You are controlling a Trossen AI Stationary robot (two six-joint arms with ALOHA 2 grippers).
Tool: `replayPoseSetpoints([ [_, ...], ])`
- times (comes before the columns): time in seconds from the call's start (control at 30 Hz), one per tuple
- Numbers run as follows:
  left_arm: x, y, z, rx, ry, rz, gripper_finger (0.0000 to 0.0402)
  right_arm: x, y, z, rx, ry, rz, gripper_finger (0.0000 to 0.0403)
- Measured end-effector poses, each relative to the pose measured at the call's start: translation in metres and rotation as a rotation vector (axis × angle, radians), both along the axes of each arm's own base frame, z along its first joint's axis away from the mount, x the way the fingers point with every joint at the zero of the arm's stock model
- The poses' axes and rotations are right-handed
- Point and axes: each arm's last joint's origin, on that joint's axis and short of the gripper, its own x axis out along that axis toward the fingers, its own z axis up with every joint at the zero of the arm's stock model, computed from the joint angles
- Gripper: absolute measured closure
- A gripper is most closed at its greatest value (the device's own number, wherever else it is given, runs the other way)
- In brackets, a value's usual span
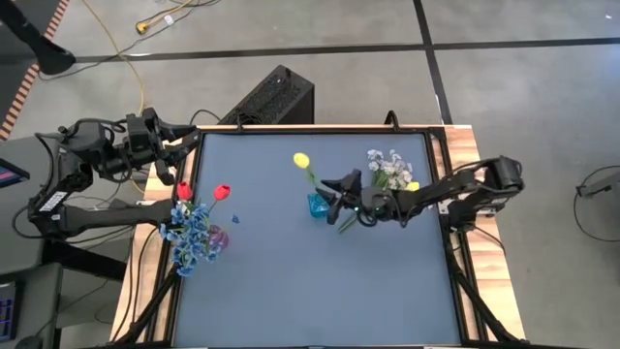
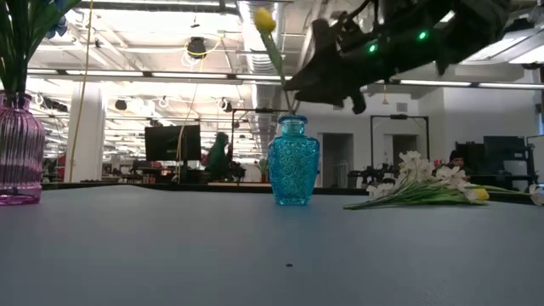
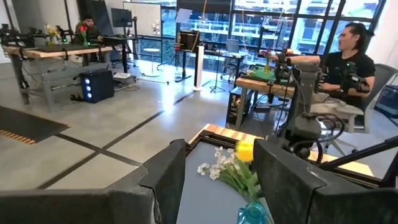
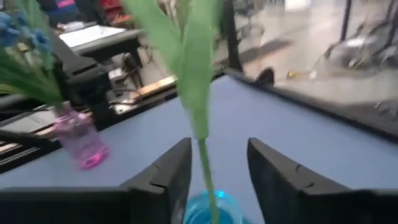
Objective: Sort flowers into vase by color
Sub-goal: Put the right yellow tulip into the blue vase, then put the bottom white flowers into the blue vase
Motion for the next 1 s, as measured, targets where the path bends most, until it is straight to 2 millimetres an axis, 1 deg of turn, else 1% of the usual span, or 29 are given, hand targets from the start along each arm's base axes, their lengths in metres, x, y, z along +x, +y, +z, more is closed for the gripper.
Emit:
replayPoseSetpoints([
  [0.1, 0.0, 0.0, 0.0, 0.0, 0.0, -0.002, 0.0224, -0.012, 0.001, 0.014, 0.085, 0.022, 0.057, 0.0191],
  [0.17, 0.0, 0.0, 0.0, 0.0, 0.0, -0.016, 0.0224, -0.023, 0.003, 0.024, 0.155, 0.036, 0.092, 0.0182],
  [0.3, 0.0, -0.001, 0.0, 0.008, 0.009, -0.034, 0.0224, -0.045, 0.003, 0.038, 0.296, 0.073, 0.107, 0.0178],
  [0.4, 0.0, -0.001, -0.001, 0.01, 0.014, -0.038, 0.0224, -0.06, 0.004, 0.049, 0.483, 0.036, 0.103, 0.0178],
  [0.5, 0.0, -0.001, -0.001, 0.008, 0.014, -0.041, 0.0224, -0.075, 0.004, 0.054, 0.65, 0.023, 0.055, 0.0177],
  [0.6, 0.001, -0.001, -0.001, -0.007, 0.008, -0.052, 0.0224, -0.09, 0.006, 0.05, 0.858, 0.049, -0.055, 0.0183],
  [0.7, 0.001, -0.003, -0.002, -0.01, 0.017, -0.098, 0.0224, -0.104, 0.009, 0.041, 1.121, 0.119, -0.187, 0.0196],
  [0.73, 0.001, -0.003, -0.002, -0.006, 0.021, -0.116, 0.0224, -0.108, 0.01, 0.038, 1.181, 0.15, -0.23, 0.0202],
  [0.8, 0.001, -0.004, -0.003, 0.0, 0.031, -0.137, 0.0224, -0.114, 0.011, 0.035, 1.243, 0.194, -0.315, 0.0212],
  [0.87, 0.001, -0.004, -0.003, 0.002, 0.039, -0.148, 0.0224, -0.118, 0.013, 0.03, 1.267, 0.248, -0.408, 0.0222],
  [1.0, 0.001, -0.004, -0.003, 0.006, 0.04, -0.15, 0.0224, -0.118, 0.008, 0.014, 1.232, 0.325, -0.575, 0.0235],
])
